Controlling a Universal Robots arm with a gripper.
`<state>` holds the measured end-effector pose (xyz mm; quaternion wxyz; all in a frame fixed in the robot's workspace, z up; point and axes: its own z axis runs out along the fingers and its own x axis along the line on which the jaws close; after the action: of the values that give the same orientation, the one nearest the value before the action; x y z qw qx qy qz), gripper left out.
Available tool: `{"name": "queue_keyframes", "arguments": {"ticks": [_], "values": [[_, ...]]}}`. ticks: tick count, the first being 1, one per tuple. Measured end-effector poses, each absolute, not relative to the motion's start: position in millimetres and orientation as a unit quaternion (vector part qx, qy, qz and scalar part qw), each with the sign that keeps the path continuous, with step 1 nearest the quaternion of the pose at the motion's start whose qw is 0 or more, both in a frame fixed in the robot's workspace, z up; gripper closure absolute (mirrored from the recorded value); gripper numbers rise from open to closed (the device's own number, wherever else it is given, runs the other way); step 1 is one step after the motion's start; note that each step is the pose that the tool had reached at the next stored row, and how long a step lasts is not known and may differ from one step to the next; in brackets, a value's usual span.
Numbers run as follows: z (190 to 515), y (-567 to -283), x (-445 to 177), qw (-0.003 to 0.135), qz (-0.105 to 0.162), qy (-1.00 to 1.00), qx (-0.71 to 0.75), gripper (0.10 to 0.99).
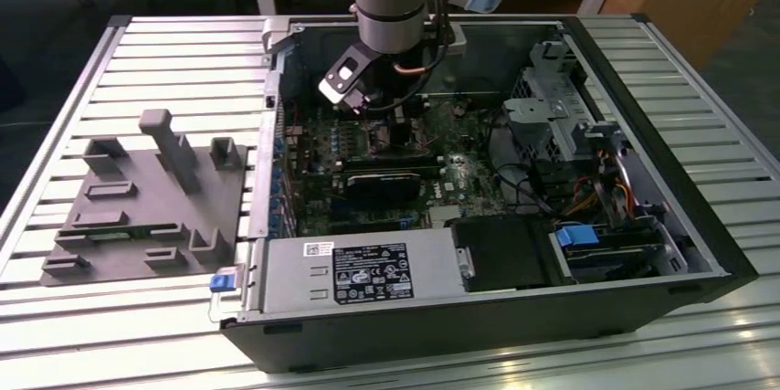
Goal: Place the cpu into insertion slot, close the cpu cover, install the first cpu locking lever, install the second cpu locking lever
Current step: 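Place the cpu into insertion slot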
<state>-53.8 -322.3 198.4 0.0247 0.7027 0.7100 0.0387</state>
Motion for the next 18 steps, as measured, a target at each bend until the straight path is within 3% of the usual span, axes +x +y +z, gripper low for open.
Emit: {"name": "queue_keyframes", "arguments": {"ticks": [18], "values": [[196.2, -322.4, -53.9, 0.025, 0.038, 0.710, 0.703, 0.514]]}}
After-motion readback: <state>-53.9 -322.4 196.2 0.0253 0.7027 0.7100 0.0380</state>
